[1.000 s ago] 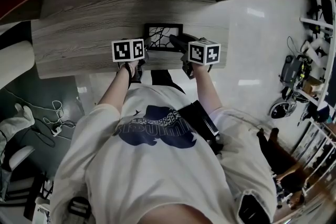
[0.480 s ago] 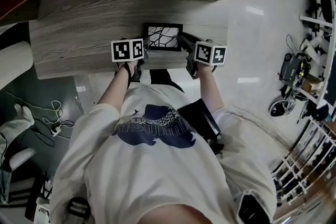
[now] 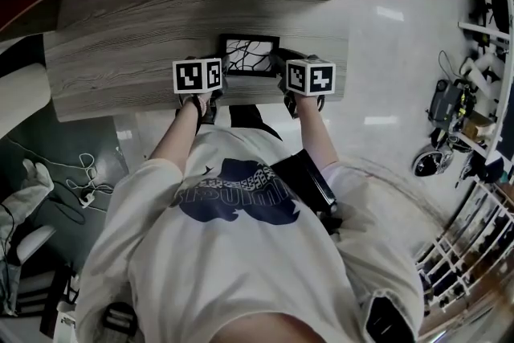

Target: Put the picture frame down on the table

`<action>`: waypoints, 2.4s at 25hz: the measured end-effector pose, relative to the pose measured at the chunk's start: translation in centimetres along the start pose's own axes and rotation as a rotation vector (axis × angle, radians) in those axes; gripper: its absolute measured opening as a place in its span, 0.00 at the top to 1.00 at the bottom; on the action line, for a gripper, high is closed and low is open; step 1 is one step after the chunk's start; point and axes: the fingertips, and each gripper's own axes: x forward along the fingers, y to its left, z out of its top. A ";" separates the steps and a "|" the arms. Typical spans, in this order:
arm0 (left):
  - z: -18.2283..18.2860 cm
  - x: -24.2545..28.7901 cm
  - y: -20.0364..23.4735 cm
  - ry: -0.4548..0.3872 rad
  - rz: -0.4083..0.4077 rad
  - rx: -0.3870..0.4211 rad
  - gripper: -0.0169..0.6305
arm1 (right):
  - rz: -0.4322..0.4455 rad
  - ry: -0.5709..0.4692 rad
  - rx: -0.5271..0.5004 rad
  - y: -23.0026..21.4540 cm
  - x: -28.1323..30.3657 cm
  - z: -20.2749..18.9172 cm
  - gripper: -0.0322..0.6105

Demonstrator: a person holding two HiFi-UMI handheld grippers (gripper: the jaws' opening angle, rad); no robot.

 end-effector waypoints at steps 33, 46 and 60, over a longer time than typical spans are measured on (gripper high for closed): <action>1.7 -1.4 -0.1 -0.076 -0.084 -0.033 0.85 | -0.106 -0.106 -0.015 -0.8 -2.2 1.8 0.79; 10.3 -12.6 -7.0 -0.549 -0.063 0.310 0.85 | -0.118 -0.613 -0.160 4.1 -13.5 9.1 0.91; 15.2 -27.6 -13.8 -1.190 0.085 0.678 0.94 | -0.238 -1.061 -0.535 12.5 -25.7 15.4 0.95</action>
